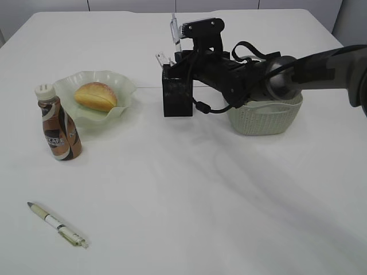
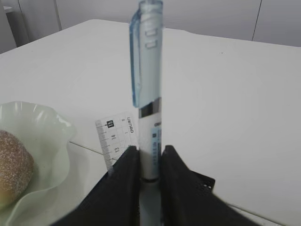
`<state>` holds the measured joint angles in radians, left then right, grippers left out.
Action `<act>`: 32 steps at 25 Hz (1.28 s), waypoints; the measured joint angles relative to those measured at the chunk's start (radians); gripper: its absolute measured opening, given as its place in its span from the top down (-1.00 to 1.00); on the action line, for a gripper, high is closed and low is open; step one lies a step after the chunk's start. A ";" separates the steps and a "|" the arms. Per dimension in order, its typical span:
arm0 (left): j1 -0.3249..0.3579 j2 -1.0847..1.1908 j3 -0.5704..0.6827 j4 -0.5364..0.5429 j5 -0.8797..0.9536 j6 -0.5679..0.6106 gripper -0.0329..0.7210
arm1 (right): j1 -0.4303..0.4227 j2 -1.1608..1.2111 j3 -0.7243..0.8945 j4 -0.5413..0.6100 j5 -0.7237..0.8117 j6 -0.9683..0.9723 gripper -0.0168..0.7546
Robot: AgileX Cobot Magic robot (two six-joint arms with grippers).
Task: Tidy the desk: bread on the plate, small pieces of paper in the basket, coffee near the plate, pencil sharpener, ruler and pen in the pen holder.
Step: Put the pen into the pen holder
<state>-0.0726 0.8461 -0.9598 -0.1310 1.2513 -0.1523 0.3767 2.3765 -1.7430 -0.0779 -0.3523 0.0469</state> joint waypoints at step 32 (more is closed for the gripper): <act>0.000 0.000 0.000 0.000 0.000 -0.005 0.10 | 0.000 -0.193 0.000 0.032 0.540 0.002 0.05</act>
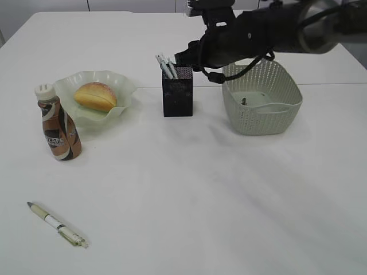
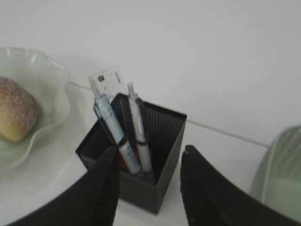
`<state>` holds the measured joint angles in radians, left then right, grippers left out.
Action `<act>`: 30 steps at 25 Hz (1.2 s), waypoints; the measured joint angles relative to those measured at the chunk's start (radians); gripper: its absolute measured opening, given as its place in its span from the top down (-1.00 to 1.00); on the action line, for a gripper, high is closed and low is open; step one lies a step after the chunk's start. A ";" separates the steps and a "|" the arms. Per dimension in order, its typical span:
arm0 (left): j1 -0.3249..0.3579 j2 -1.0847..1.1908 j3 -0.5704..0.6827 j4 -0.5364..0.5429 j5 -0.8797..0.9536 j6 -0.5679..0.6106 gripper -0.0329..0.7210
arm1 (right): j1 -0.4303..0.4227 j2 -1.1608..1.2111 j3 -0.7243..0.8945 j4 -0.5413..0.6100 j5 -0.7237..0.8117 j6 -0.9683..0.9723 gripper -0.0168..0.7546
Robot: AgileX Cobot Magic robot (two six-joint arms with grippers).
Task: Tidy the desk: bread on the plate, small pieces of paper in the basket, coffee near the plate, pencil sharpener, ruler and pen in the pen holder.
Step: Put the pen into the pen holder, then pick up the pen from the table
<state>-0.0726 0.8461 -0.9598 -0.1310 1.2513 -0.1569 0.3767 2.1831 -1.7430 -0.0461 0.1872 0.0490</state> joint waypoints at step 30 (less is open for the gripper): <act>0.000 0.335 0.000 -0.122 -0.175 -0.404 0.07 | 0.000 -0.273 -0.005 0.140 1.039 0.002 0.05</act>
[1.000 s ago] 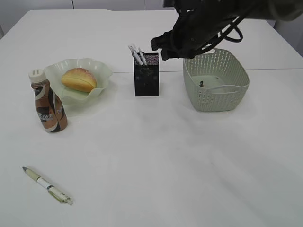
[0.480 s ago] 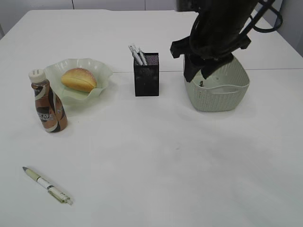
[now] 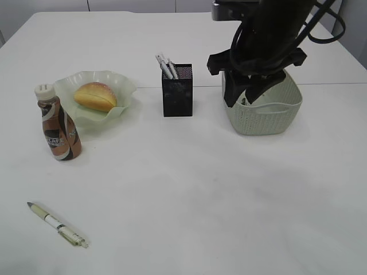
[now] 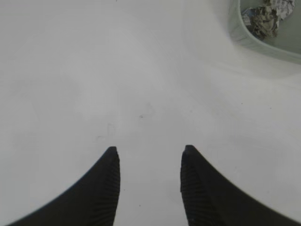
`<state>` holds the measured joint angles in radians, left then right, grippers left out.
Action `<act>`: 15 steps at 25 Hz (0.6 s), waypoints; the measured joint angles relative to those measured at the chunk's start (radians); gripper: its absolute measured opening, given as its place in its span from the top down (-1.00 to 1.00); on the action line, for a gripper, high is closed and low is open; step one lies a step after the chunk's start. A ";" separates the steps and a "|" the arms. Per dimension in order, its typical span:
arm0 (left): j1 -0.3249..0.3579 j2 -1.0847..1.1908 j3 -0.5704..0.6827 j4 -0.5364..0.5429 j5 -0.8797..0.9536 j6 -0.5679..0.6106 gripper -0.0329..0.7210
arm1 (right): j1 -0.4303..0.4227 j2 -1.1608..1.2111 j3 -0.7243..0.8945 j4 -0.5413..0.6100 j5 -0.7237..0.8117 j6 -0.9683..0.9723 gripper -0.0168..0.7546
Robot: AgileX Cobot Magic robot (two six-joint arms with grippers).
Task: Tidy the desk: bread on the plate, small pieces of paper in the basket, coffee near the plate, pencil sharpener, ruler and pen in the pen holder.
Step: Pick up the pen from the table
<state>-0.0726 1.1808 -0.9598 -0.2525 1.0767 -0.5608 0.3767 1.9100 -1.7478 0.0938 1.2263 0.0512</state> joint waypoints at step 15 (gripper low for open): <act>-0.006 0.278 0.000 0.000 -0.102 -0.128 0.06 | 0.000 0.000 0.000 0.081 0.002 0.001 0.05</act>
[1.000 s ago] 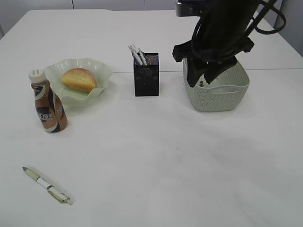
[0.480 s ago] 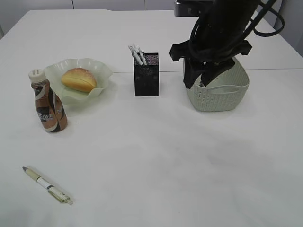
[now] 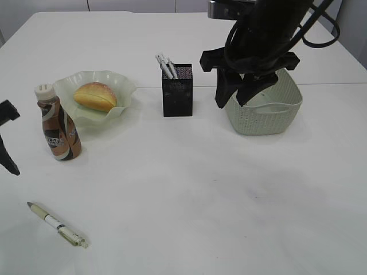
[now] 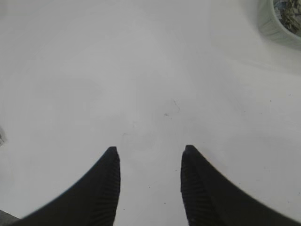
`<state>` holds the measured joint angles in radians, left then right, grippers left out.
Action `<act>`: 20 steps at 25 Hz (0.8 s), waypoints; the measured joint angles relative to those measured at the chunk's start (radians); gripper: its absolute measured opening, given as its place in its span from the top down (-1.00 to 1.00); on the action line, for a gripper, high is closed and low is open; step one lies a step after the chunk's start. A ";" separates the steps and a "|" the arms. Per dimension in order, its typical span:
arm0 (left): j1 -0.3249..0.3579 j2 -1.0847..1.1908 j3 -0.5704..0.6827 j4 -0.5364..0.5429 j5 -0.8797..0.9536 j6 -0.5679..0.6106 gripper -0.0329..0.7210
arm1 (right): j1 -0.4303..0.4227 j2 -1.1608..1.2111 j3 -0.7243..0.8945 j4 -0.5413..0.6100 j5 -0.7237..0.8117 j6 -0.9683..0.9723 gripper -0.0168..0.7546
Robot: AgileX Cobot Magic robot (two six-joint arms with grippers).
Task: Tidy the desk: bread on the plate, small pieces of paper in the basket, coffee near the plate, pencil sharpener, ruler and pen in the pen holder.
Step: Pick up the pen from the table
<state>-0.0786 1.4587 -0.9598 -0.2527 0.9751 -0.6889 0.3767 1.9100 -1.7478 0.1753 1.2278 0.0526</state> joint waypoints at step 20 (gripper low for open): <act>-0.029 0.262 -0.002 0.022 -0.216 -0.023 0.07 | 0.000 0.000 0.000 0.000 0.000 0.000 0.05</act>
<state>-0.1071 1.7208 -0.9620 -0.2311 0.7589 -0.7120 0.3767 1.9100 -1.7478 0.1753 1.2278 0.0526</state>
